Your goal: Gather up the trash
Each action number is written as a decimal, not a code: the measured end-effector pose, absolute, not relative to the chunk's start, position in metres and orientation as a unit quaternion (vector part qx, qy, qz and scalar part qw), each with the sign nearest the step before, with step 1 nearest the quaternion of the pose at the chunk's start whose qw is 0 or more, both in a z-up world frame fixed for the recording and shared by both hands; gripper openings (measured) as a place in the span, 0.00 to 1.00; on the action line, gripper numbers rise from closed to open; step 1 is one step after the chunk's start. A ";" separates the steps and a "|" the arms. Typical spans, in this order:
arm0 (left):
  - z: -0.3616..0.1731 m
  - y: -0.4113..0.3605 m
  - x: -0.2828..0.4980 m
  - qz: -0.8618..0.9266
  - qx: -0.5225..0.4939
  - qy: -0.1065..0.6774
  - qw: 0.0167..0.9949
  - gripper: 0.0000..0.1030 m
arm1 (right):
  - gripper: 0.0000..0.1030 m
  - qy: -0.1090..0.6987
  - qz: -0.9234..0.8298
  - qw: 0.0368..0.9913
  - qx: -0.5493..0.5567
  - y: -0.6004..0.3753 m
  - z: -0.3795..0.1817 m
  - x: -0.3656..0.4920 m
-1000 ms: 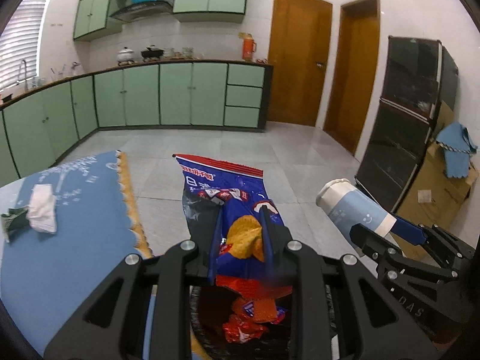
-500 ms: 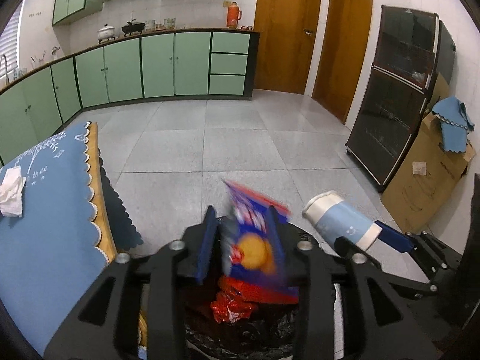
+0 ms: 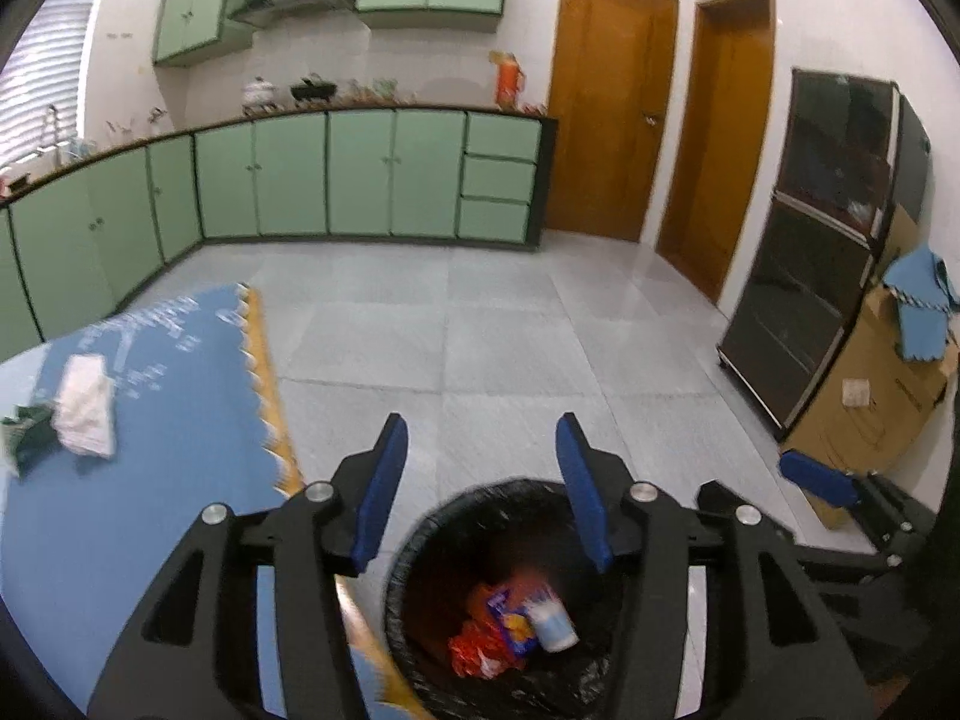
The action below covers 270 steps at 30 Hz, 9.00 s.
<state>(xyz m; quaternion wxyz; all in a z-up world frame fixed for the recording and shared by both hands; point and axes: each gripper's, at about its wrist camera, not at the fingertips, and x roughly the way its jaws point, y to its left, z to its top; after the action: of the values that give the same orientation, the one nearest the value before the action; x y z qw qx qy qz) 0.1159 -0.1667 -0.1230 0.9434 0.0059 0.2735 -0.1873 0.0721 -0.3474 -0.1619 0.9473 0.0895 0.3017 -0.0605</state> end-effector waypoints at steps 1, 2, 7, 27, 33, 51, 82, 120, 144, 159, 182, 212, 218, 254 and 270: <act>-0.118 -0.159 0.115 -0.180 0.005 0.268 0.946 0.53 | 0.80 0.296 -0.054 0.950 0.084 -0.341 -0.153 0.074; -0.114 -0.156 0.114 -0.173 0.004 0.265 0.949 0.54 | 0.81 0.292 -0.049 0.952 0.081 -0.336 -0.147 0.075; -0.093 -0.103 0.115 -0.122 -0.013 0.248 0.961 0.61 | 0.87 0.272 0.001 0.960 0.066 -0.297 -0.117 0.088; -0.089 0.122 0.108 0.112 -0.033 0.240 0.964 0.69 | 0.94 0.255 0.161 0.953 0.023 -0.092 -0.110 0.161; -0.098 0.148 0.118 0.123 -0.030 0.249 0.960 0.69 | 0.94 0.255 0.176 0.951 0.005 -0.048 -0.124 0.182; -0.137 0.197 0.175 0.130 -0.048 0.294 0.946 0.69 | 0.90 0.329 0.178 0.927 -0.031 0.022 -0.180 0.265; -0.173 0.177 0.232 0.058 -0.054 0.386 0.919 0.53 | 0.08 0.356 0.204 0.912 -0.006 0.004 -0.173 0.280; -0.188 0.120 0.270 -0.023 -0.021 0.425 0.905 0.37 | 0.08 0.360 0.162 0.919 0.017 -0.039 -0.177 0.280; -0.129 0.091 0.184 0.030 -0.056 0.362 0.930 0.36 | 0.08 0.339 0.163 0.926 0.013 -0.070 -0.147 0.229; -0.105 0.001 0.136 -0.032 -0.028 0.338 0.940 0.36 | 0.08 0.311 0.105 0.944 0.031 -0.159 -0.118 0.157; -0.130 -0.149 0.112 -0.155 0.010 0.342 0.927 0.36 | 0.08 0.321 -0.024 0.945 0.065 -0.300 -0.145 0.085; -0.172 -0.206 0.129 -0.190 0.038 0.382 0.903 0.50 | 0.50 0.376 -0.058 0.922 0.080 -0.356 -0.206 0.084; -0.157 -0.196 0.126 -0.185 0.034 0.365 0.912 0.53 | 0.57 0.364 -0.059 0.927 0.076 -0.353 -0.192 0.080; -0.035 -0.095 0.068 -0.096 0.005 0.269 0.958 0.88 | 0.94 0.256 0.017 0.964 0.064 -0.287 -0.056 0.043; -0.015 -0.088 0.051 -0.089 0.010 0.263 0.961 0.88 | 0.94 0.238 0.029 0.969 0.057 -0.282 -0.035 0.022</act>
<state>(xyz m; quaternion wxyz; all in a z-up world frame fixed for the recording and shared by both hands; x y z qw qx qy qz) 0.0514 -0.0878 -0.0152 0.9605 0.0100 0.2632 -0.0892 0.0220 -0.2816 -0.0353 0.9692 0.0575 0.2376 0.0294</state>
